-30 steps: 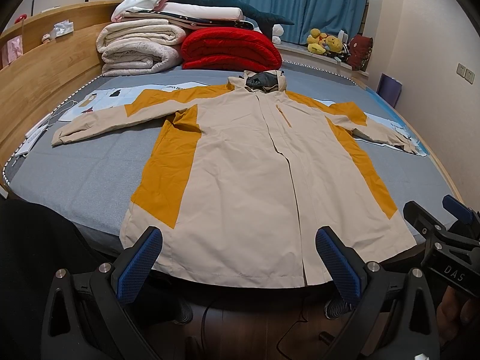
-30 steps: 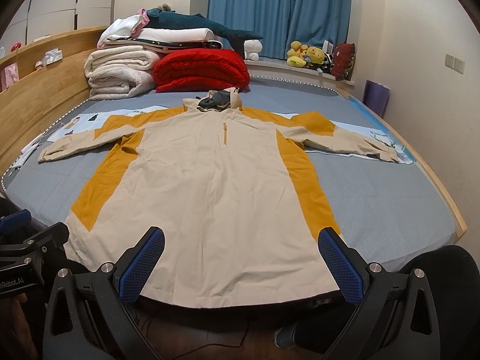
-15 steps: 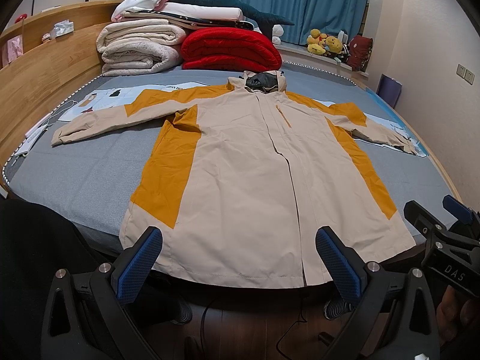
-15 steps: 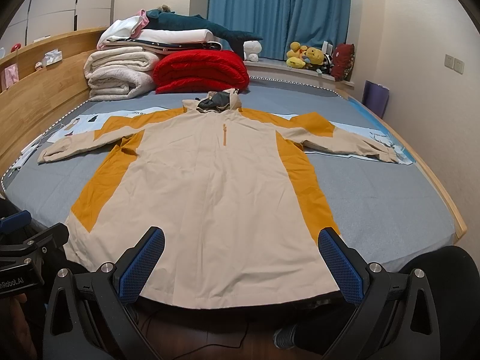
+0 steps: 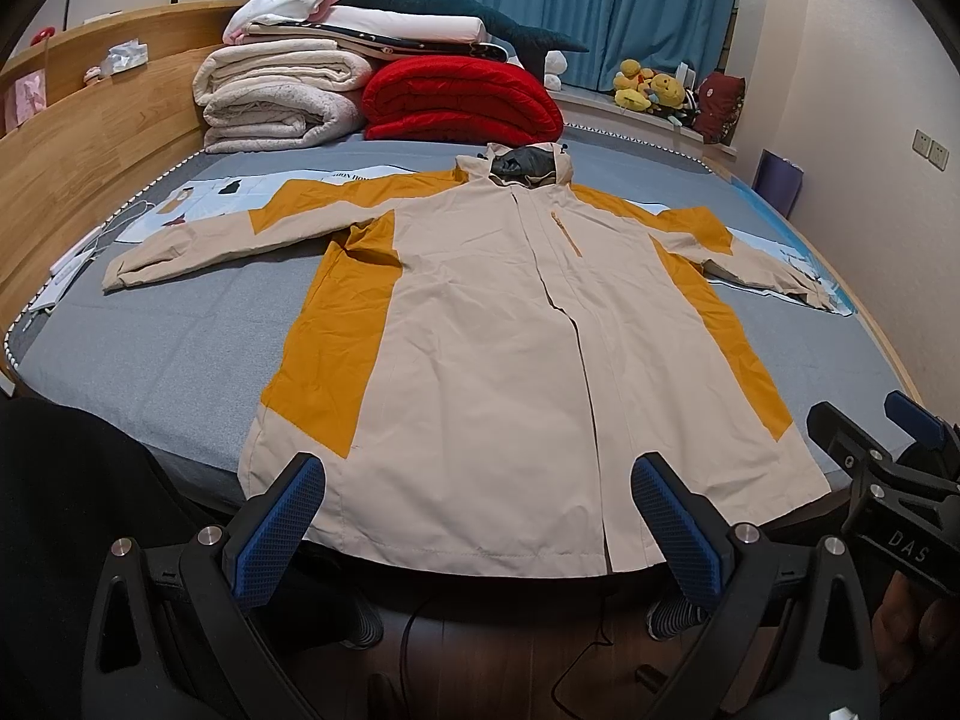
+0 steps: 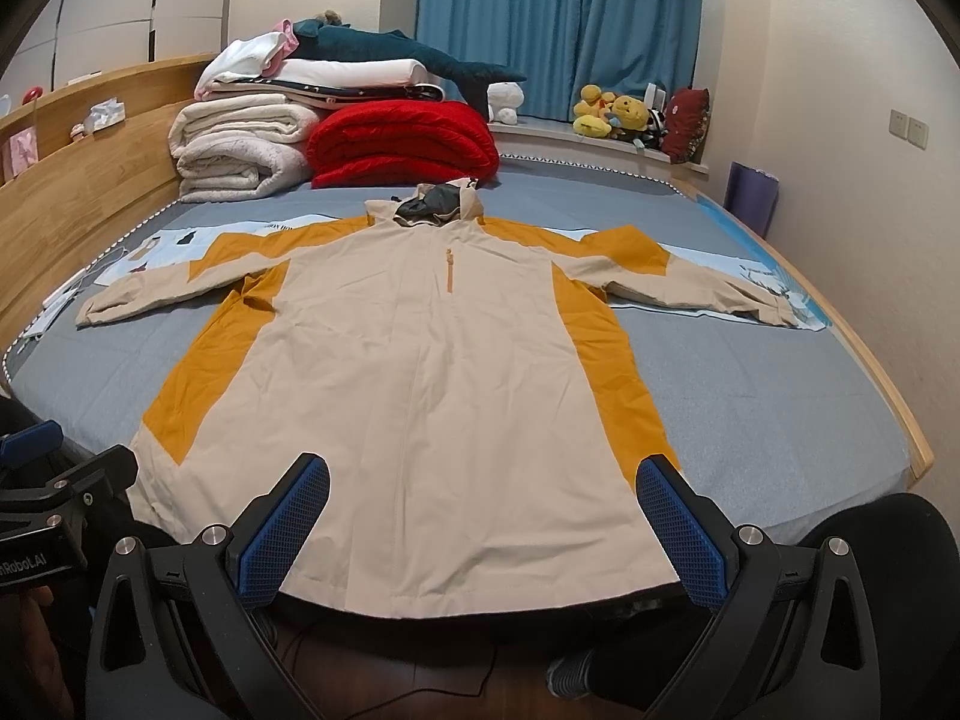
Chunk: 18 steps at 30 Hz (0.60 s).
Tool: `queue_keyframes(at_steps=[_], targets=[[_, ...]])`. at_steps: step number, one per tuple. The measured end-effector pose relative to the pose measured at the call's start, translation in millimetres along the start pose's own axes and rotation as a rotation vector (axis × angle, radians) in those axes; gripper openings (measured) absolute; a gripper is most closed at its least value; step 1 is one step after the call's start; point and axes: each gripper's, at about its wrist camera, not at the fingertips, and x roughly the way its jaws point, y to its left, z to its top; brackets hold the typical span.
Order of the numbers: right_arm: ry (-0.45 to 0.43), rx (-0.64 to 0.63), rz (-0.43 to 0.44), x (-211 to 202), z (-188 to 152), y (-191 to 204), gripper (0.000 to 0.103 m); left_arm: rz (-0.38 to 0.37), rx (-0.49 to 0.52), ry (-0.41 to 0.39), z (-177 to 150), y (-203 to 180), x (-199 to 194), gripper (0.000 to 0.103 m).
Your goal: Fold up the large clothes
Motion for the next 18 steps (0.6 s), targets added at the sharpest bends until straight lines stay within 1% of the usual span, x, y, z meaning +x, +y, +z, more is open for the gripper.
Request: queue_keyframes(at_steps=[4, 9, 10, 12, 13, 15, 18], targets=[[-0.001, 0.0, 0.0, 0, 0, 0, 0.102, -0.002, 0.0, -0.001, 0, 0, 0, 0.101], [-0.003, 0.003, 0.003, -1, 3, -1, 0.102, -0.021, 0.015, -0.016, 8, -6, -5, 0.078], [-0.004, 0.003, 0.004, -3, 6, -1, 0.102, -0.018, 0.021, -0.023, 11, -9, -7, 0.076], [-0.004, 0.003, 0.009, -3, 8, -1, 0.102, -0.025, 0.037, -0.039, 15, -14, -11, 0.067], [-0.004, 0.004, 0.013, -4, 9, -2, 0.102, -0.028, 0.044, -0.044, 16, -15, -12, 0.065], [-0.001, 0.01, 0.026, -5, 13, -4, 0.102, -0.042, 0.055, -0.042, 23, -18, -15, 0.052], [-0.013, 0.02, 0.024, -7, 17, -7, 0.102, -0.062, 0.024, -0.036, 37, -17, -24, 0.043]])
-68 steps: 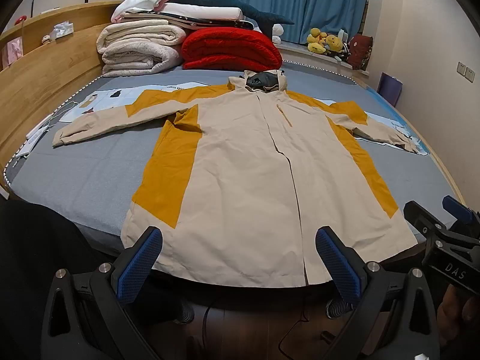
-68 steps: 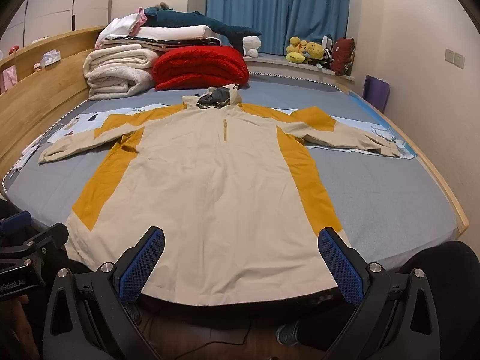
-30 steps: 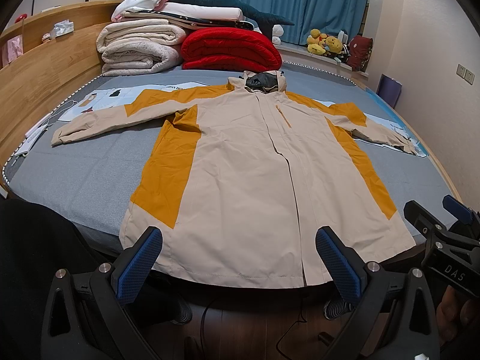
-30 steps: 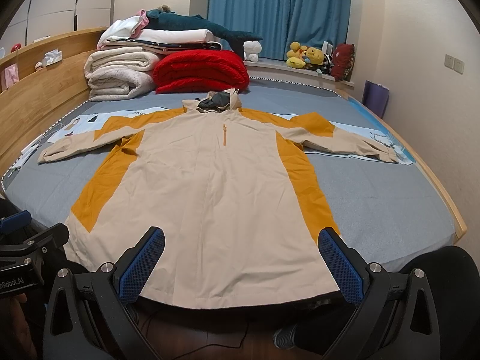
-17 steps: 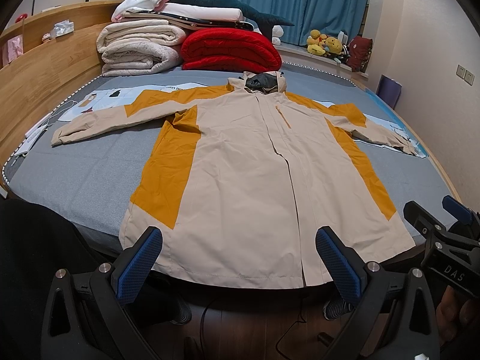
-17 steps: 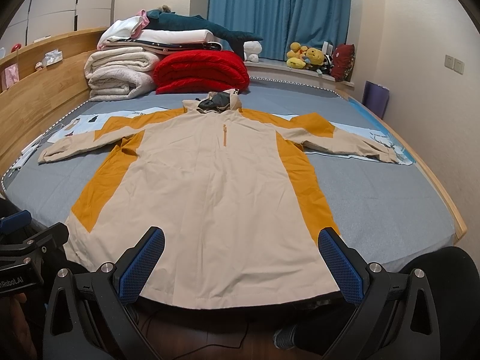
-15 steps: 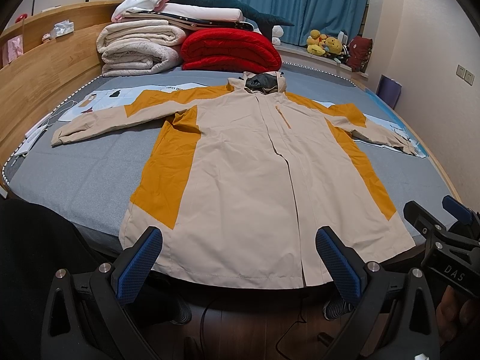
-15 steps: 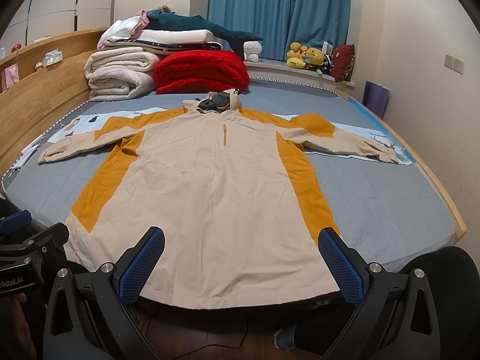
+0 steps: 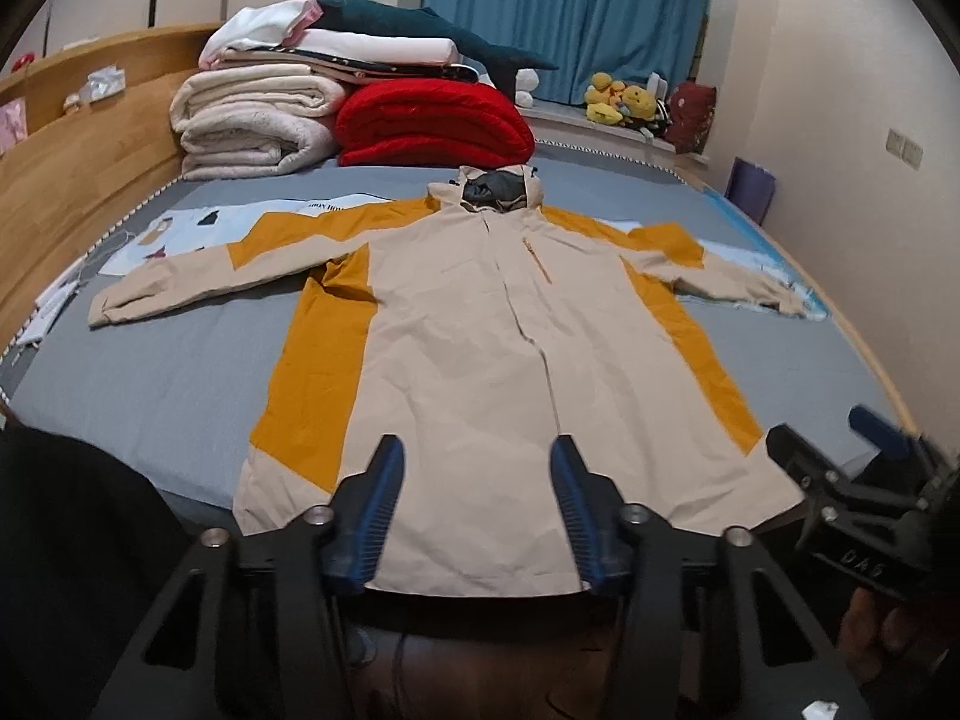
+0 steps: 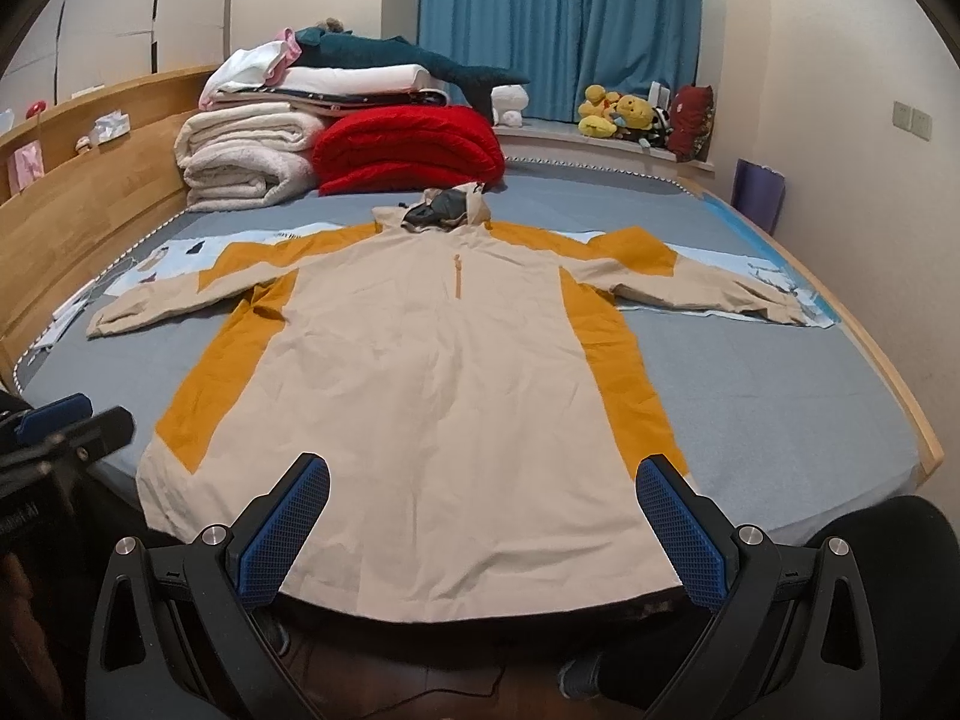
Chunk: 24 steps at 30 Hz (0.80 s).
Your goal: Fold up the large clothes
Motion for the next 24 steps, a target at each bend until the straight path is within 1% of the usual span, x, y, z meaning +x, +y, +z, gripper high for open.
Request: queue_keyframes(at_steps=[1, 3, 6, 7, 9, 12, 14, 15, 17, 20, 22, 24], targets=[[-0.007, 0.01, -0.003, -1, 2, -2, 0.102, -0.01, 0.009, -0.02, 5, -2, -3, 0.043], [-0.014, 0.035, 0.009, -1, 11, -8, 0.101, 0.002, 0.032, -0.048, 11, -3, -5, 0.04], [-0.032, 0.053, 0.029, -2, 26, -14, 0.091, 0.025, 0.04, -0.084, 25, 3, 2, 0.038], [-0.039, 0.056, 0.039, -1, 32, -16, 0.087, 0.041, 0.039, -0.089, 33, 6, 9, 0.037], [-0.067, 0.05, 0.039, 3, 50, -19, 0.084, 0.038, 0.013, -0.088, 50, 15, 23, 0.037], [-0.103, 0.05, 0.033, 13, 77, -22, 0.083, 0.061, 0.008, -0.105, 80, 30, 45, 0.037], [-0.13, 0.058, 0.032, 26, 99, -23, 0.078, 0.079, 0.024, -0.134, 97, 38, 58, 0.037], [-0.144, 0.064, 0.042, 37, 114, -24, 0.074, 0.09, 0.04, -0.155, 108, 42, 66, 0.037], [-0.172, 0.07, 0.067, 51, 132, -23, 0.073, 0.1, 0.068, -0.179, 127, 52, 84, 0.037], [-0.233, 0.012, 0.043, 76, 168, -16, 0.073, 0.138, 0.079, -0.205, 154, 72, 112, 0.037], [-0.239, -0.017, 0.047, 95, 190, -10, 0.073, 0.167, 0.066, -0.191, 172, 89, 135, 0.037], [-0.213, -0.045, 0.053, 119, 213, -2, 0.073, 0.166, 0.037, -0.164, 187, 109, 161, 0.037]])
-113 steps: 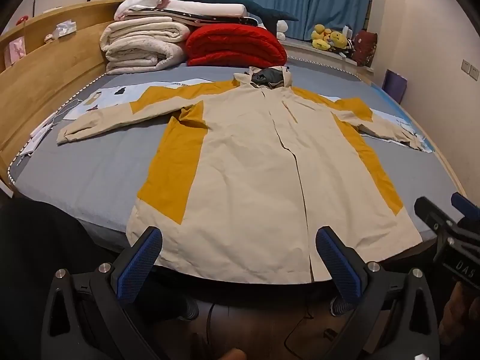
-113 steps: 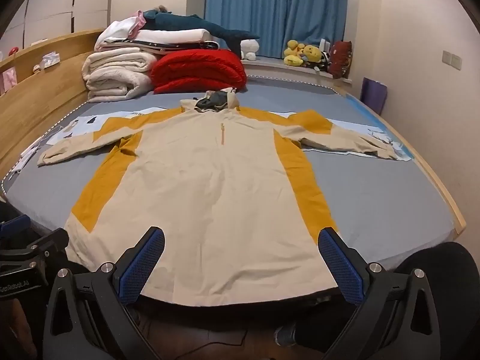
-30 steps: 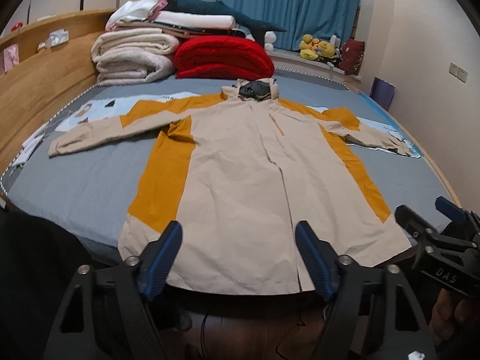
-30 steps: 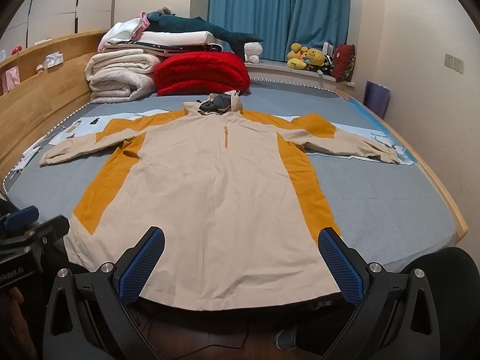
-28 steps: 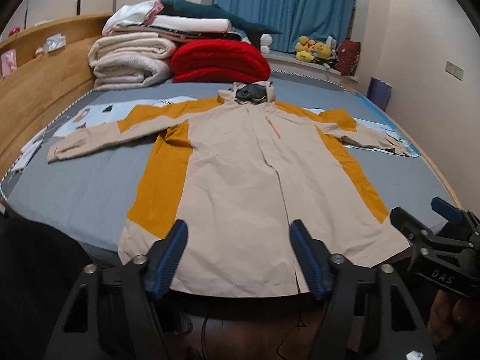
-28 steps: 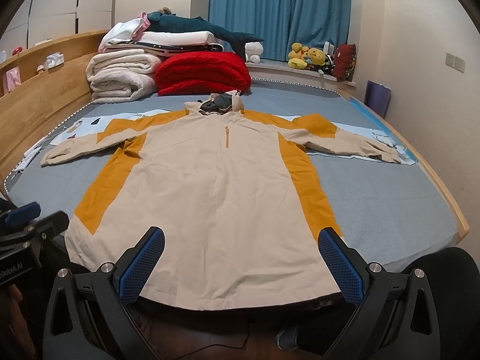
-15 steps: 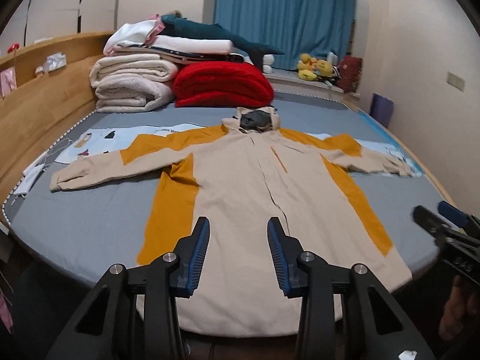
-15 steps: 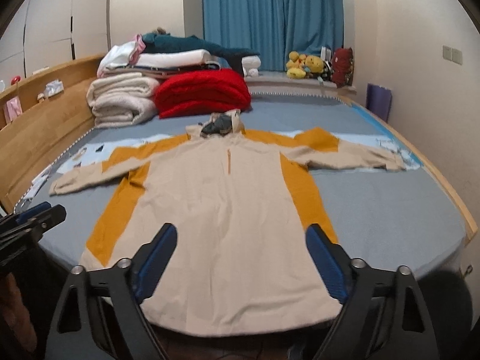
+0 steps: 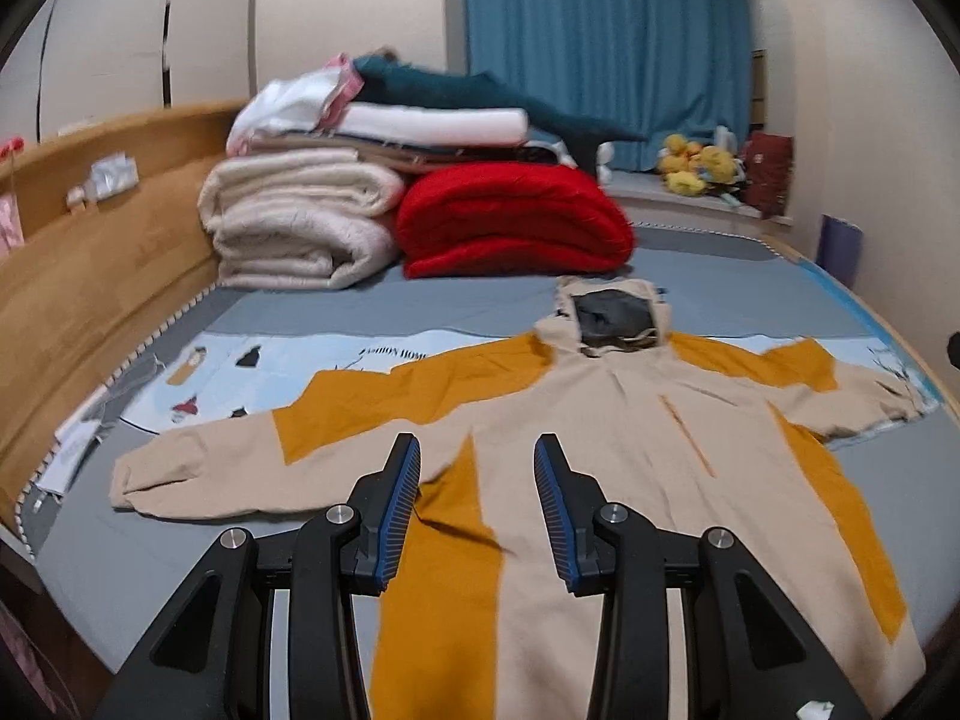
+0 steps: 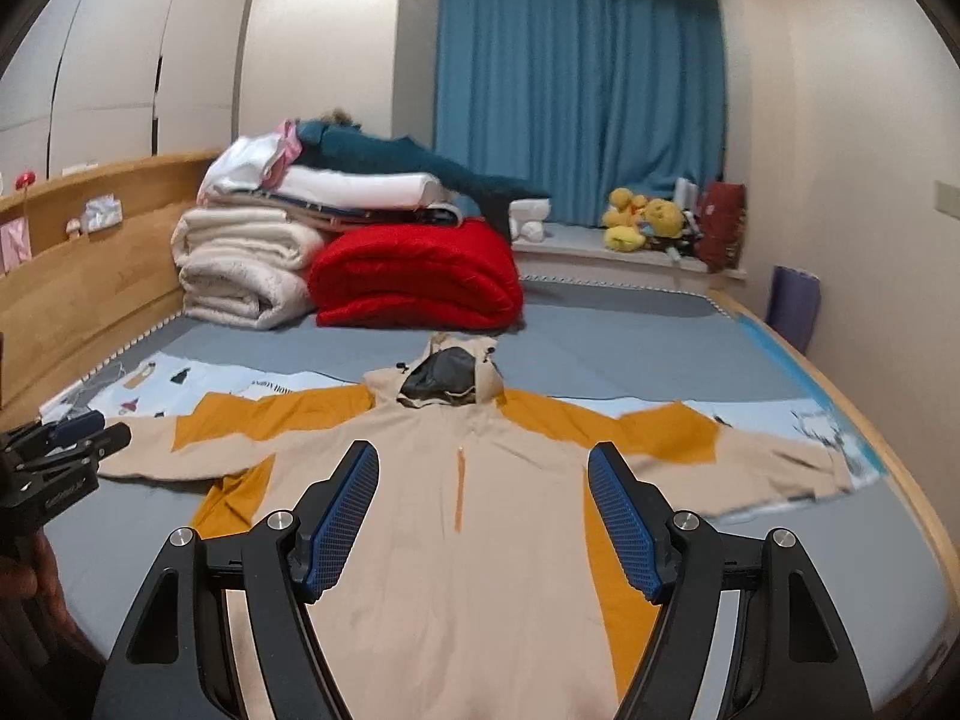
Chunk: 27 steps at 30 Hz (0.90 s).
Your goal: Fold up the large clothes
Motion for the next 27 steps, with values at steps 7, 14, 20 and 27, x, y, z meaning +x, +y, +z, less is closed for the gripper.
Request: queue_keyframes(at_steps=[7, 14, 20, 27], targets=[[0.036, -0.048, 0.002, 100, 44, 16, 0.073, 0.042, -0.035, 0.07, 10, 60, 89, 0.036], [0.095, -0.059, 0.046, 172, 9, 24, 0.073, 0.136, -0.059, 0.147, -20, 138, 143, 0.036], [0.13, -0.09, 0.087, 203, 2, 27, 0.069, 0.317, -0.191, 0.169, -45, 239, 163, 0.036], [0.088, -0.101, 0.133, 202, 6, 39, 0.061, 0.452, -0.414, 0.202, -76, 334, 172, 0.046]])
